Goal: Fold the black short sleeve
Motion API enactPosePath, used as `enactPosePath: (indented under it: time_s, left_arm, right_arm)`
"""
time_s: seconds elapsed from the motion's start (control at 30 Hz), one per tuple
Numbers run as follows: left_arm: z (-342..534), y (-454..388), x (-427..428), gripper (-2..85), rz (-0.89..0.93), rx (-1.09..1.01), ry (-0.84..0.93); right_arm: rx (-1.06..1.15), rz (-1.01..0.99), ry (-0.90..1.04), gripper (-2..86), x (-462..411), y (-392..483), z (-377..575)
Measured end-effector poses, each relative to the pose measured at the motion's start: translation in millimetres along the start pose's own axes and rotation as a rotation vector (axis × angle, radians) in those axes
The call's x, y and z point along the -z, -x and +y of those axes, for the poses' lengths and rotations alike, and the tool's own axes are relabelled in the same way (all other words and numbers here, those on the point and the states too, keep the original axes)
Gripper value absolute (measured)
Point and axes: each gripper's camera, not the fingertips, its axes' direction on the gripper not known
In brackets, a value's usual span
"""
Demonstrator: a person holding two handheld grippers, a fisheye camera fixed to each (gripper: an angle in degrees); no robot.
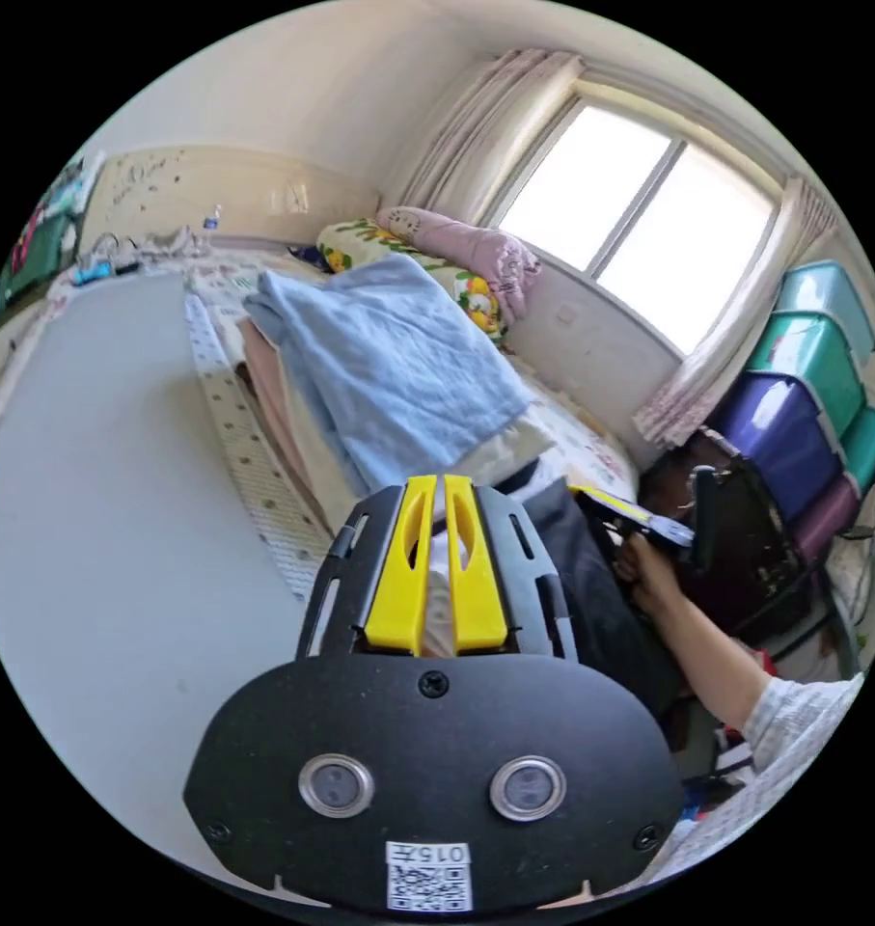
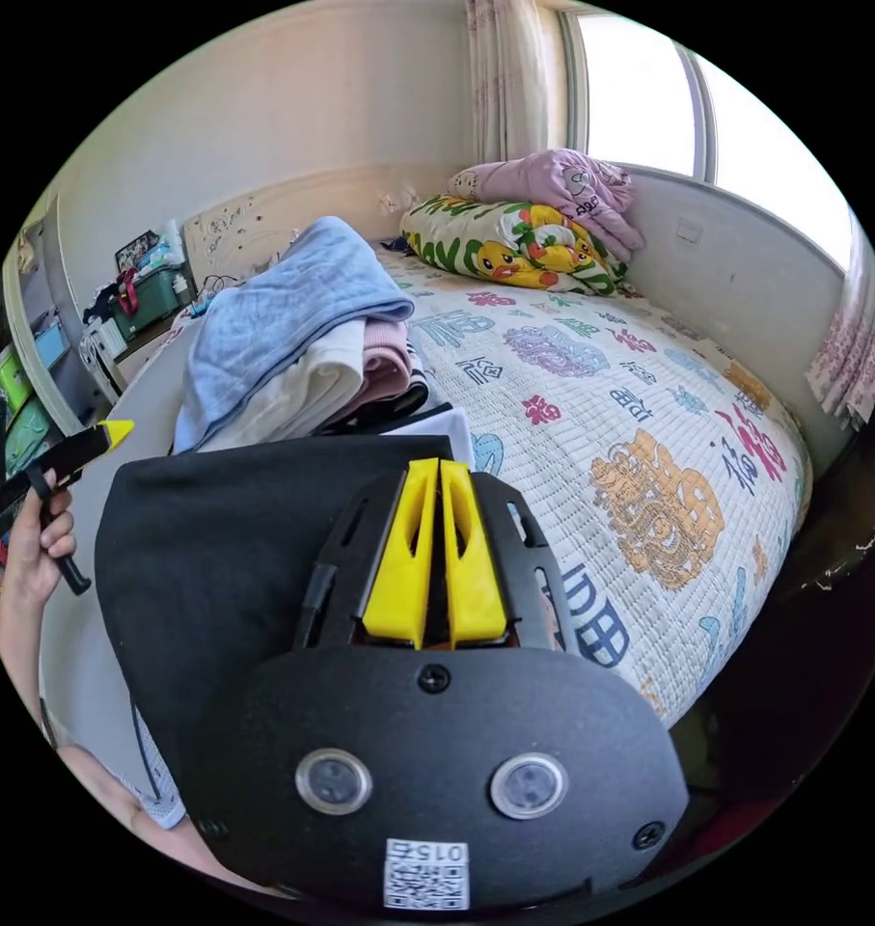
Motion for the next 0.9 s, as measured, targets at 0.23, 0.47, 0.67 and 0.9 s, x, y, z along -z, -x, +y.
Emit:
enactPosePath:
  time_s: [0.23,0.47,0.67,0.9]
  left_arm:
    - [-50,24,-71,11.6,-0.145,0.058,0.066]
    - [-63,48,-105,6.8,-0.116,0.198,0.131]
    - [-68,59,-74,3.8,-0.002,0.184,0.105]
    - [-53,77,-65,10.1,-0.085,0.223,0.113]
  right_arm:
    - [-0.026,-0.044,-0.019,-0.4,25,-34,18]
    - [0.006,0.037,-0.036,-0.5,50,-32,19]
    - [0.019,0.071,-0.042,-0.5,67,-33,9]
    - [0.048,0.138,-0.048,-0.5,77,-24,-10]
